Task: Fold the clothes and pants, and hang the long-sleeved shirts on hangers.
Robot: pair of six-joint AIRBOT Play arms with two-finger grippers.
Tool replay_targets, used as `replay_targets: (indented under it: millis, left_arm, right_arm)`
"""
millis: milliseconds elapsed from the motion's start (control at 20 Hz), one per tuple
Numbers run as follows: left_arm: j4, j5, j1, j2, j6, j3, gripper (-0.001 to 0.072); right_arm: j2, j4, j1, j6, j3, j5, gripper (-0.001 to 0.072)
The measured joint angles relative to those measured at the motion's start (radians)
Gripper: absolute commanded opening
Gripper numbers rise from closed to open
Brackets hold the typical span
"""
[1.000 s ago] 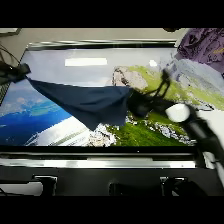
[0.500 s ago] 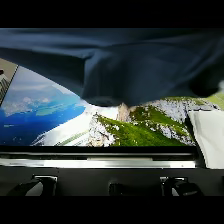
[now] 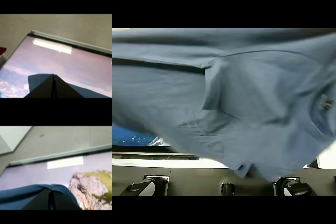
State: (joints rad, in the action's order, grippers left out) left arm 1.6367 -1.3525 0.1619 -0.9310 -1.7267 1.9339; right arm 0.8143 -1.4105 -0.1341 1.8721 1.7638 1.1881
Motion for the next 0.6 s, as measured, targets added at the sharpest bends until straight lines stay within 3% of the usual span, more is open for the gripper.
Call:
replay_targets:
  millis: [300,600]
  left_arm:
    - [0.0,0.1,-0.004,-0.371,0.0,-0.097,0.0011]
    - [-0.003,0.249,-0.043,-0.777,-0.001,-0.112,0.0013]
  right_arm:
    - [0.496,0.059,-0.017,0.039,0.0,0.039,0.0023]
    - [0.934,0.111,-0.087,0.06,0.001,-0.153,0.0026]
